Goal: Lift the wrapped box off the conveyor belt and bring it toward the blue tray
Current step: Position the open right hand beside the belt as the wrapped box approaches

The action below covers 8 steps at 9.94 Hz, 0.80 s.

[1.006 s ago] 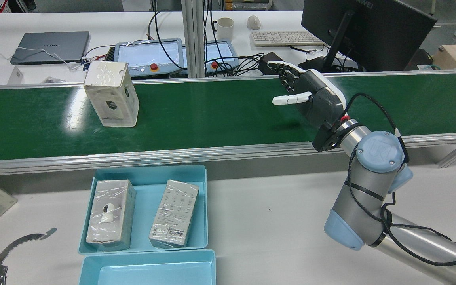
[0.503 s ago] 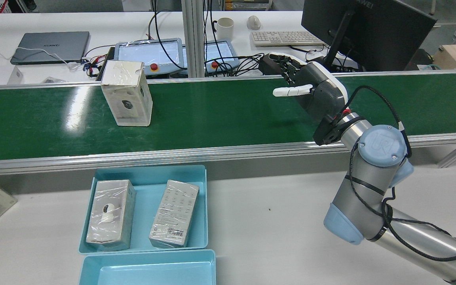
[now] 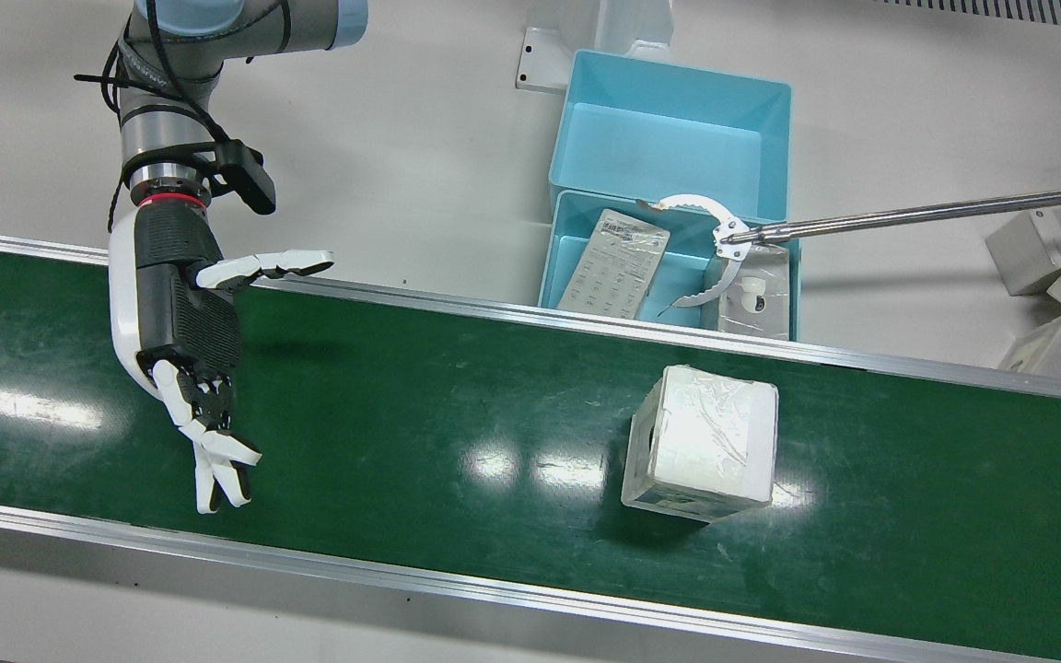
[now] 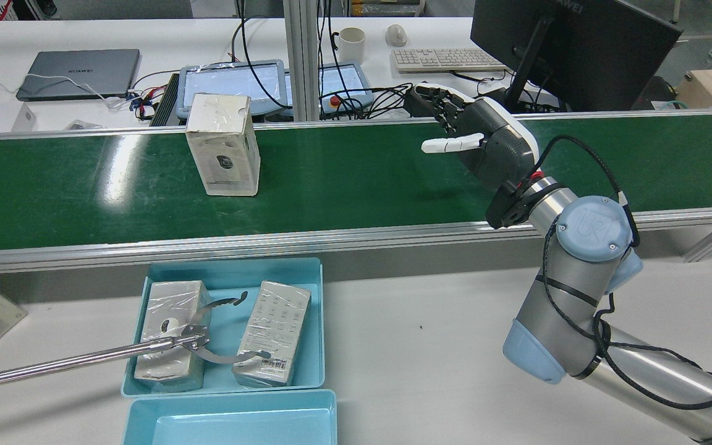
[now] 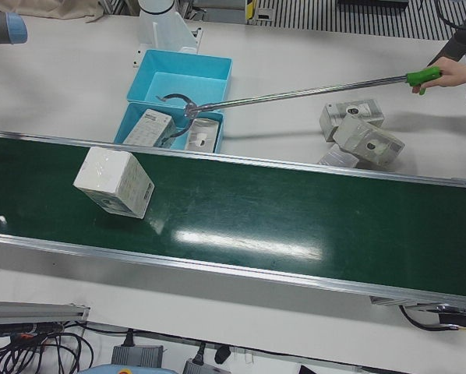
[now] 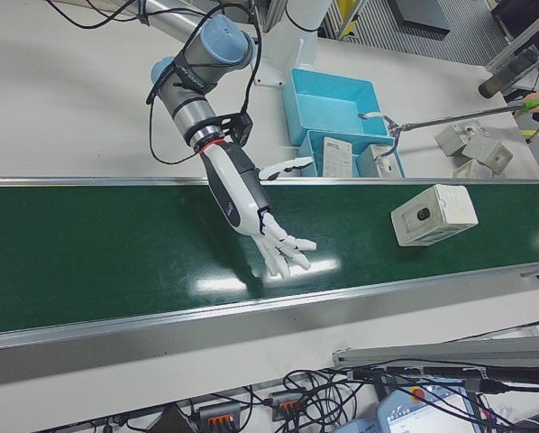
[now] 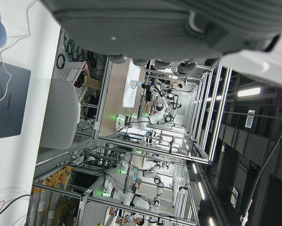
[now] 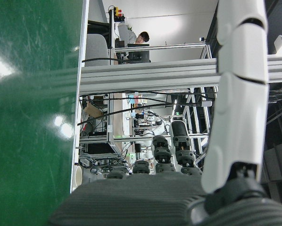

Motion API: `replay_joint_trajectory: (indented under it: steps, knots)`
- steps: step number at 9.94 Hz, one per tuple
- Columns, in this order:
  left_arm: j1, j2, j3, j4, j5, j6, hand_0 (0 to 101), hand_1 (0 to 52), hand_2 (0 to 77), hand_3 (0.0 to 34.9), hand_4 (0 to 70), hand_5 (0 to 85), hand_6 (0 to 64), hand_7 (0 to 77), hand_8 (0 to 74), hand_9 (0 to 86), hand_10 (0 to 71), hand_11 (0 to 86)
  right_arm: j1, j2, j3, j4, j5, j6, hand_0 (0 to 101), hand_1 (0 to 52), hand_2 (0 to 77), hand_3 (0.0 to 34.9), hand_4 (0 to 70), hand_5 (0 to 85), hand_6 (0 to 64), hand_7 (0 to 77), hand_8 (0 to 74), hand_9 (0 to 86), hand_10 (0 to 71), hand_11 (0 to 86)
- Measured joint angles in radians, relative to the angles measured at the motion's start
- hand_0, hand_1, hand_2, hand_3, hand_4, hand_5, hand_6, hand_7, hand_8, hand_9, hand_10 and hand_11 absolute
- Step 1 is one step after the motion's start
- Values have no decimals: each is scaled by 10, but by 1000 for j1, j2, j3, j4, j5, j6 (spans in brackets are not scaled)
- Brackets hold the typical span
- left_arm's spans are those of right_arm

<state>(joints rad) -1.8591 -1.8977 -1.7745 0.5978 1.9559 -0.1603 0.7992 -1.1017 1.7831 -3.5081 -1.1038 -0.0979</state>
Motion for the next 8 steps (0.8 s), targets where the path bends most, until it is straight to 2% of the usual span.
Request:
replay_joint_trajectory:
  steps: [8]
  knots:
    - [0,0,0,0,0,0,0,0,11,0,0,11,5,5,5,5,5,5,9,-1,-23,0,-1,9,468,136,114,0,98,218,38,44,11,44,0,11]
